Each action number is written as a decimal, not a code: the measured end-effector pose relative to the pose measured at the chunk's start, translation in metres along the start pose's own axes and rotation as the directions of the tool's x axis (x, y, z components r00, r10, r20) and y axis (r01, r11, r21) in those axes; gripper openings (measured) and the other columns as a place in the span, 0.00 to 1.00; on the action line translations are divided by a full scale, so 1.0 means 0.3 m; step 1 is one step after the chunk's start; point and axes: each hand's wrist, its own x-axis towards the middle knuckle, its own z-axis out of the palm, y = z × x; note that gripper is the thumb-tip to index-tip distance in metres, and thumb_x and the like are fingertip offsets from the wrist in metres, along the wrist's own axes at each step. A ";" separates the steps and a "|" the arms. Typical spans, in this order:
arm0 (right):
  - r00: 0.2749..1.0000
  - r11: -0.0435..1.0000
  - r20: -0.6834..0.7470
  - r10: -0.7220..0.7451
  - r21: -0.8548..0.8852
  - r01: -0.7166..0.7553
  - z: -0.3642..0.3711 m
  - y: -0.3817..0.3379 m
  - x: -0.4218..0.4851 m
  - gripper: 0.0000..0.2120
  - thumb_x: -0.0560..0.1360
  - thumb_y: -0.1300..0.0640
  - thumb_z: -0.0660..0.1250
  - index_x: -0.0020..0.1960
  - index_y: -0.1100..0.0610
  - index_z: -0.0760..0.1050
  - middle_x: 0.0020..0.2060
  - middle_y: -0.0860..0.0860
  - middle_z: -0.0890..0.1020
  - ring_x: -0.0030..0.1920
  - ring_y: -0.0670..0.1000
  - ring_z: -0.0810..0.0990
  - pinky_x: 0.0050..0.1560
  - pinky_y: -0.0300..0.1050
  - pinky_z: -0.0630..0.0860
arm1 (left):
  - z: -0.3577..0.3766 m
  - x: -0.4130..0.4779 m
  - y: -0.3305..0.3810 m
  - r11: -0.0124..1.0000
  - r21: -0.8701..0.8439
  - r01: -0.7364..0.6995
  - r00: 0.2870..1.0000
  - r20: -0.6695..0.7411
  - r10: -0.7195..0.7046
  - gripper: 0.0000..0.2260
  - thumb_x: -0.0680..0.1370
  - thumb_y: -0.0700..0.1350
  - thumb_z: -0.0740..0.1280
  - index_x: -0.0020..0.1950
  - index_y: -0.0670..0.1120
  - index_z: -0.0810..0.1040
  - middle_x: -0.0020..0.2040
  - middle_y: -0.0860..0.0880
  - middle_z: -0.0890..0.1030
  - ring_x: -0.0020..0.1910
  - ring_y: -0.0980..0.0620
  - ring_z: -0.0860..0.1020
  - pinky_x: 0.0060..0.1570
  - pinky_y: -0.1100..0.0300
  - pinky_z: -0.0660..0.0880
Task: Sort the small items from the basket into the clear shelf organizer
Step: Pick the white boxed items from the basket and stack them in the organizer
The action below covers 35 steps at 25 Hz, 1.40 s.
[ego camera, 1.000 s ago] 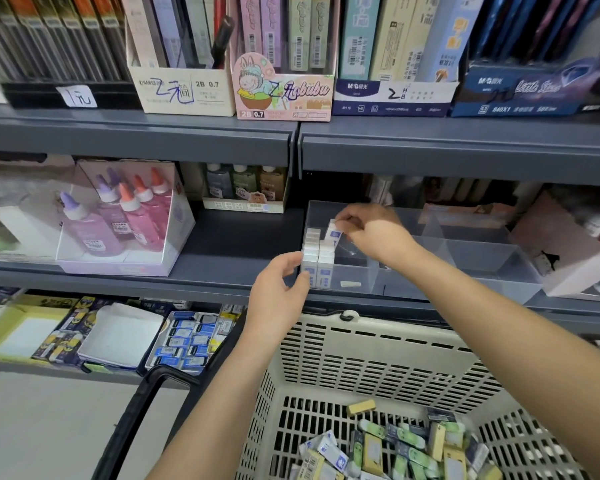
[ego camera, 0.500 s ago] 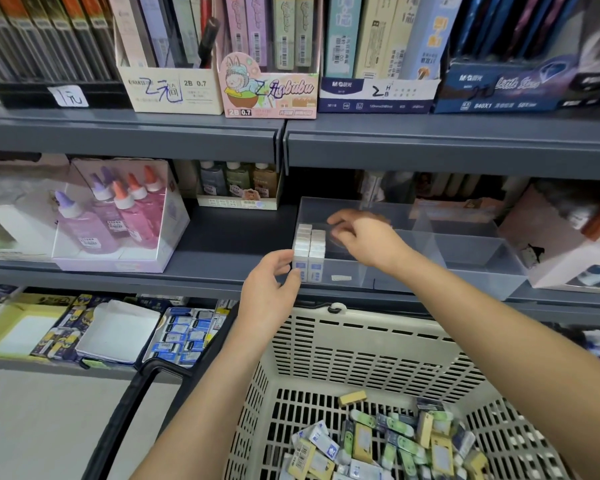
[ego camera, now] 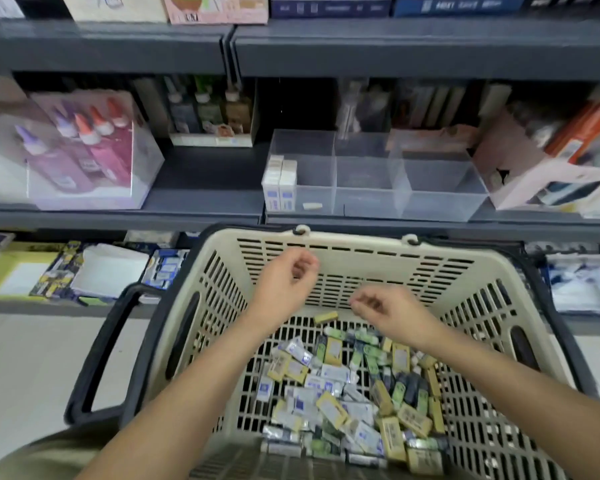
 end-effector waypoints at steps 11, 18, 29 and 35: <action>0.955 0.949 0.292 0.050 -0.313 0.046 0.346 0.019 0.100 0.10 0.77 0.60 0.59 0.51 0.58 0.78 0.48 0.54 0.81 0.47 0.54 0.78 0.48 0.51 0.78 | 0.059 -0.077 -0.296 0.839 0.385 0.384 0.814 0.287 -0.504 0.03 0.75 0.40 0.66 0.45 0.45 0.79 0.42 0.49 0.78 0.38 0.56 0.75 0.41 0.61 0.73; 0.936 0.937 0.322 0.141 -0.347 -0.021 0.431 0.027 0.123 0.09 0.76 0.56 0.61 0.53 0.59 0.74 0.50 0.58 0.77 0.50 0.58 0.76 0.47 0.52 0.76 | 0.143 -0.100 -0.357 0.727 0.647 0.231 0.729 0.379 -0.570 0.07 0.75 0.42 0.66 0.51 0.44 0.72 0.49 0.44 0.77 0.49 0.46 0.77 0.42 0.56 0.71; 0.926 0.964 0.282 0.249 0.021 -0.266 0.398 0.060 0.106 0.08 0.76 0.53 0.64 0.44 0.54 0.66 0.33 0.49 0.71 0.35 0.50 0.70 0.37 0.44 0.68 | 0.159 -0.119 -0.364 0.681 0.687 0.253 0.642 0.407 -0.650 0.09 0.74 0.44 0.68 0.50 0.46 0.70 0.44 0.50 0.74 0.46 0.49 0.75 0.44 0.58 0.72; 0.925 0.862 0.218 0.311 0.344 -0.371 0.266 0.038 0.066 0.06 0.76 0.60 0.65 0.53 0.57 0.73 0.38 0.51 0.79 0.36 0.47 0.81 0.36 0.40 0.78 | 0.125 -0.083 -0.297 0.832 0.380 0.403 0.765 0.359 -0.535 0.11 0.79 0.47 0.62 0.60 0.45 0.71 0.49 0.46 0.77 0.37 0.53 0.77 0.36 0.60 0.75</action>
